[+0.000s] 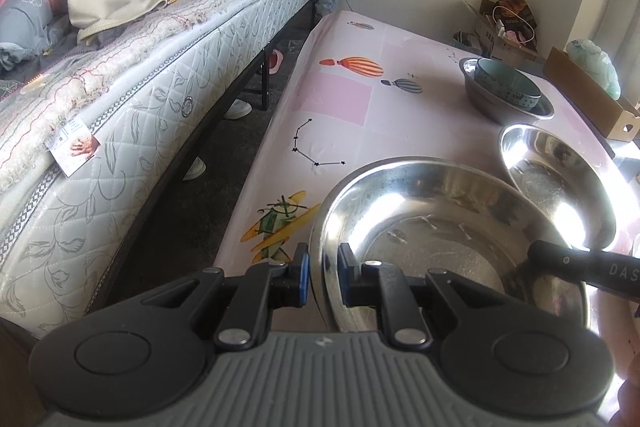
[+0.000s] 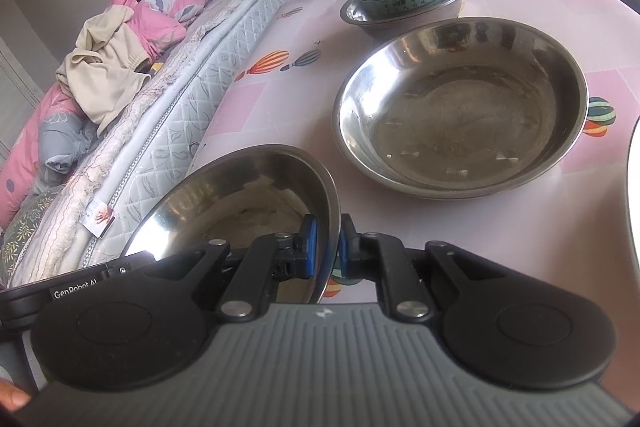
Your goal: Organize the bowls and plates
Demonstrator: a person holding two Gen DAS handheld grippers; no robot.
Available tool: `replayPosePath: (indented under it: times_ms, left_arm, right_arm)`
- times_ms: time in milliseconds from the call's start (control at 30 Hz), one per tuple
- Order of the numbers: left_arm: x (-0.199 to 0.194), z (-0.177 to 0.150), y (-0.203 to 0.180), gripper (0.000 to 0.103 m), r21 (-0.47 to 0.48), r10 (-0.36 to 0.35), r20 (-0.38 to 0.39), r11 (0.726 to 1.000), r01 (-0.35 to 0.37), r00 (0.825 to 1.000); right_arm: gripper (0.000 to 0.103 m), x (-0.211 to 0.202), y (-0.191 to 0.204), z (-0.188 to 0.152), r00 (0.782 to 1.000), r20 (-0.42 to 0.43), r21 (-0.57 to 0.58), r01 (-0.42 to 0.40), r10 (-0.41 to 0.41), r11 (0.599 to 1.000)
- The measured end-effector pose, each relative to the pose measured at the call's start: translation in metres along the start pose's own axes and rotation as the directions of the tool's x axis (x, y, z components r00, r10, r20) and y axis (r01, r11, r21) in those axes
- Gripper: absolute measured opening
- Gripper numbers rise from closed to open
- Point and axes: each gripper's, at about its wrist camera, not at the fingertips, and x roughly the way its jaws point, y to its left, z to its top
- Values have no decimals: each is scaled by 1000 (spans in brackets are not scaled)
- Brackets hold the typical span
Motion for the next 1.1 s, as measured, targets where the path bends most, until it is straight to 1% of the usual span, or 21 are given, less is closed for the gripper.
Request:
replayPosePath:
  times_ms: [400,1100]
  left_arm:
    - [-6,7,-14,16,24,-9,20,1000,9,1000]
    - [-11,20,-48,16,73,-40,53,997,36,998]
  right_arm:
    - [10,-13,-5,6,999,35,15,-1,1,1000]
    - [10,-37,-27,19,995,96,58,8,-14,998]
